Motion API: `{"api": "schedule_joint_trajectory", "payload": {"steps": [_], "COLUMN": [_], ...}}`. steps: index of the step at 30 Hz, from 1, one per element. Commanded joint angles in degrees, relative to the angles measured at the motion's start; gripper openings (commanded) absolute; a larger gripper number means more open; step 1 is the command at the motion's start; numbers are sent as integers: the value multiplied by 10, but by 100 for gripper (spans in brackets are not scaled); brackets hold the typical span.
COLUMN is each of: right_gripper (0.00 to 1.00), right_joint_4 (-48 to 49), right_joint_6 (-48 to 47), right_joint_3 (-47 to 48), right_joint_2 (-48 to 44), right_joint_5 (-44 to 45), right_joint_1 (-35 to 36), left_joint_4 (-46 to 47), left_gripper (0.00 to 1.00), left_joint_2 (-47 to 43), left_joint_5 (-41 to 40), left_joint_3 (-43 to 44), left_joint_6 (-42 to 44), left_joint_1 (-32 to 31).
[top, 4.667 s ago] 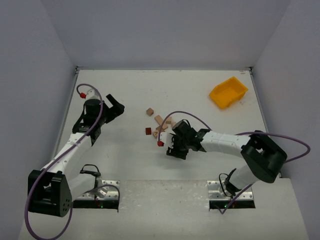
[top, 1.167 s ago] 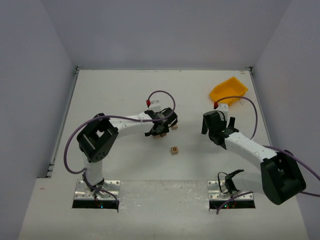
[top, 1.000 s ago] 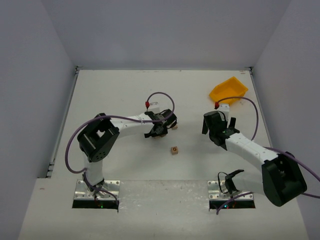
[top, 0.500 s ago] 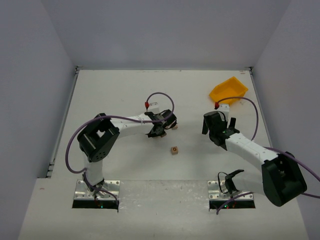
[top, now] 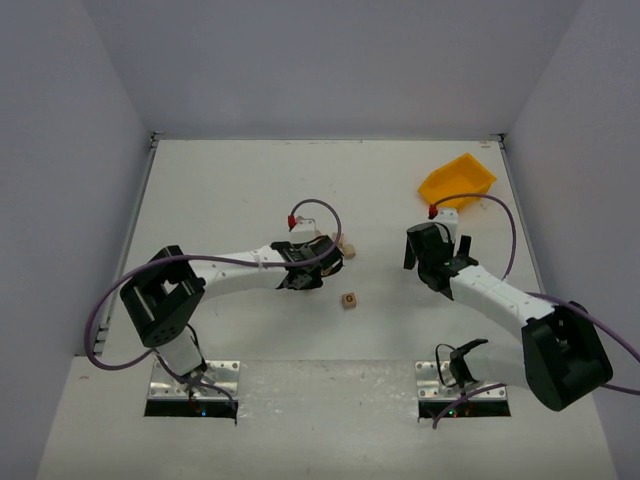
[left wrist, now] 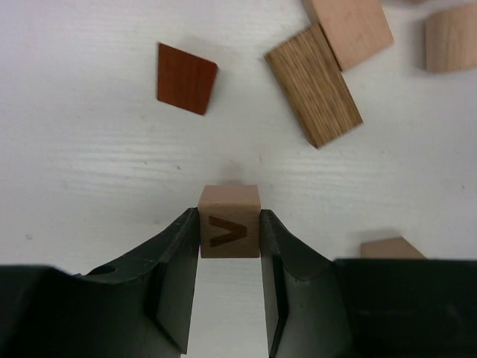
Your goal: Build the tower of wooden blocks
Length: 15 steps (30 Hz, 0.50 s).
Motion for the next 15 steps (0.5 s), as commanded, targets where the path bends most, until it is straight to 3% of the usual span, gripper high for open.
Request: {"api": "schedule_joint_trajectory", "payload": {"steps": [1,15], "right_gripper": [99,99], "right_joint_4": [9,10], "right_joint_6": [12,16], "right_joint_3": [8,5], "right_joint_2": [0,-5], "right_joint_5": [12,9], "right_joint_1": [-2,-3], "left_joint_4": [31,36], "left_gripper": [0,0], "left_joint_2": [-13,-1], "left_joint_5": [39,34], "left_joint_3": [2,4], "left_joint_6": [-19,-55], "left_joint_1": [-44,-85]}}
